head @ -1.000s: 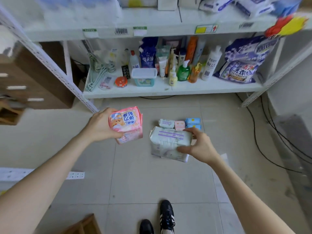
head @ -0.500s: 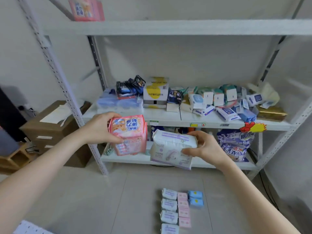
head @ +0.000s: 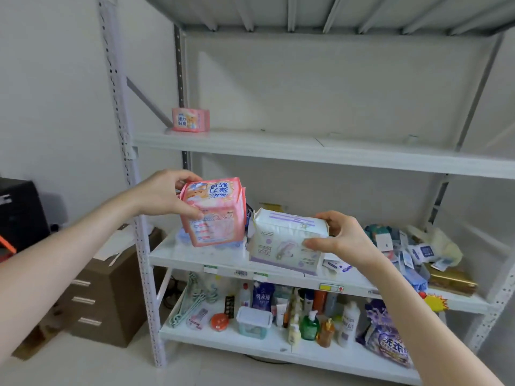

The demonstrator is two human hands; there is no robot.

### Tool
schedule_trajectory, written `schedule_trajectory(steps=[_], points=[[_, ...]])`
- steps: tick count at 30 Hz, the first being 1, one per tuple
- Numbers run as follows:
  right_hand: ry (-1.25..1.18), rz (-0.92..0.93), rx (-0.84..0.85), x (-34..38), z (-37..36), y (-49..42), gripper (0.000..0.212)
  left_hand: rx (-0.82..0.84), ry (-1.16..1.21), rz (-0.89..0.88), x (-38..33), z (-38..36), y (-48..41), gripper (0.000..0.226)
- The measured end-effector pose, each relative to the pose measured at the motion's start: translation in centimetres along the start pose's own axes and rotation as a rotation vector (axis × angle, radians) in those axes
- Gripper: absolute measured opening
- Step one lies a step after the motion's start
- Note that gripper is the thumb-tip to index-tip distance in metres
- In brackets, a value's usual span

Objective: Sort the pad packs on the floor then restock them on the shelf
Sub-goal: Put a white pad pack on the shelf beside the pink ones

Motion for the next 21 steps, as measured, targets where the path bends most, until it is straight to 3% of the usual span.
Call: schedule_trajectory(steps=[8,21], points=[[-0.053,0.056,0.020,2.7,-2.2,-4.2,0.058,-0.034,0.001,-0.024,1.5,4.1,-1.6,0.062],[-0.117,0.141,-0.003,6.9,-11.4,-16.2,0.050,-0.024,0.044,-0.049,11.2,12.3,-9.4,0.055]])
Point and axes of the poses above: each hand's wrist, its own y-axis away from the middle knuckle, its own z-axis out of the back of the hand, x = y × z, the point moved 9 cm from there along -y, towards the middle knuckle, and after that the axes turned 5 degrees about -y, right-handed, at the moved point
